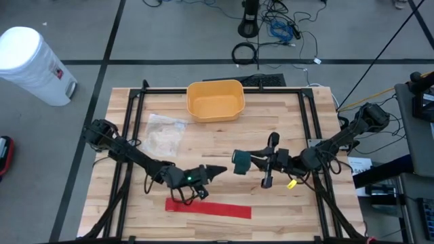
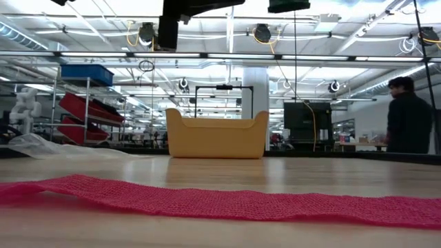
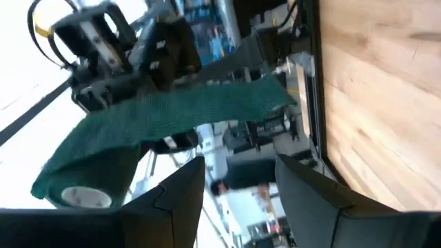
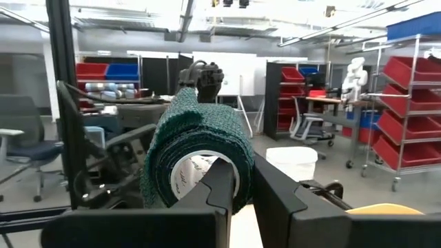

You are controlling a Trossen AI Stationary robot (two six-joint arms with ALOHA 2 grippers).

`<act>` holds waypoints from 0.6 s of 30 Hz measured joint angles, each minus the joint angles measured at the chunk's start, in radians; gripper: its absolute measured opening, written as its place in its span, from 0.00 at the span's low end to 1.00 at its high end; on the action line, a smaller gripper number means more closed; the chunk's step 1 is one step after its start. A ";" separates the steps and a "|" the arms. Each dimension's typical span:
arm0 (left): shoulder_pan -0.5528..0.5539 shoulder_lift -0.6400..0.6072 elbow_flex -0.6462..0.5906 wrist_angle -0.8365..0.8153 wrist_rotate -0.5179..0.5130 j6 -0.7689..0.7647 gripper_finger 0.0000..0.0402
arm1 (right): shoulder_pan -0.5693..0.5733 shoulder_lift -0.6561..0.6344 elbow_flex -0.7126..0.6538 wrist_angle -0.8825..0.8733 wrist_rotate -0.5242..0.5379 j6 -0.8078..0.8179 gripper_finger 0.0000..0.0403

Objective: Roll bandage
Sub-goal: Roll the green bandage

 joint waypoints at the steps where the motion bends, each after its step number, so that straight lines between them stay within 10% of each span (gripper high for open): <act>1: -0.001 0.001 0.000 -0.003 0.022 0.001 0.46 | 0.003 0.000 0.000 0.000 0.000 0.001 0.08; 18: -0.019 0.001 0.104 -0.179 0.112 0.018 0.46 | 0.005 0.000 0.000 -0.027 0.002 0.026 0.08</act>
